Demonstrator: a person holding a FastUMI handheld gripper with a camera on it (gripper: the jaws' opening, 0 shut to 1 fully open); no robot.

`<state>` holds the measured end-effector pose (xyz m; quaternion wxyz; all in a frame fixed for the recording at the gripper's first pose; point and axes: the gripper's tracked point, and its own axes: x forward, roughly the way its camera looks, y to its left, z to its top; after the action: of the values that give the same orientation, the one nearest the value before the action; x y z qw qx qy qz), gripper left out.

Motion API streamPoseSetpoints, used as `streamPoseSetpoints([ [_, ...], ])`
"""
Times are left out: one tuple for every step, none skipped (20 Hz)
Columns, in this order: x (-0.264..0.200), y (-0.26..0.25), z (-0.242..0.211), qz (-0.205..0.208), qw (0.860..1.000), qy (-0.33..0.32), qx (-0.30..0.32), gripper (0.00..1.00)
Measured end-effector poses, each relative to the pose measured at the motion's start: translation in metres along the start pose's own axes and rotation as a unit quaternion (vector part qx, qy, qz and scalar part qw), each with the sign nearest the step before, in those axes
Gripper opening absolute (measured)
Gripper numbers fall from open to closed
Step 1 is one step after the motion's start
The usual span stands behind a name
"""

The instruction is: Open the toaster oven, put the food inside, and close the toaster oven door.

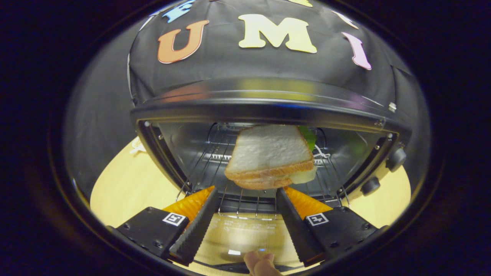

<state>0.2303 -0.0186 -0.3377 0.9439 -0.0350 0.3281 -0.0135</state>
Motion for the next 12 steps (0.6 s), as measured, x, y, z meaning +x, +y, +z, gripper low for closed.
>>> streamPoseSetpoints([
  [-0.007, 0.000, -0.002, -0.003, 1.000, -0.002, -0.002, 0.99],
  [-0.016, 0.002, -0.004, 0.000, 1.000, -0.003, 0.000, 0.99],
  [-0.029, 0.003, -0.008, 0.004, 1.000, -0.005, 0.009, 0.99],
  [-0.042, 0.003, -0.012, 0.006, 1.000, -0.007, 0.021, 0.99],
  [-0.054, 0.000, -0.018, 0.004, 0.999, -0.008, 0.032, 0.99],
  [-0.066, -0.003, -0.027, -0.003, 0.999, -0.004, 0.044, 0.99],
  [-0.074, -0.003, -0.037, -0.010, 0.998, 0.005, 0.061, 0.99],
  [-0.082, -0.003, -0.047, -0.009, 0.997, 0.017, 0.070, 0.99],
  [-0.088, -0.003, -0.055, -0.006, 0.997, 0.023, 0.077, 0.98],
  [-0.093, -0.004, -0.059, -0.007, 0.996, 0.027, 0.081, 0.98],
  [-0.097, -0.006, -0.063, -0.007, 0.996, 0.029, 0.080, 0.98],
  [-0.101, -0.008, -0.069, -0.010, 0.996, 0.036, 0.078, 0.98],
])
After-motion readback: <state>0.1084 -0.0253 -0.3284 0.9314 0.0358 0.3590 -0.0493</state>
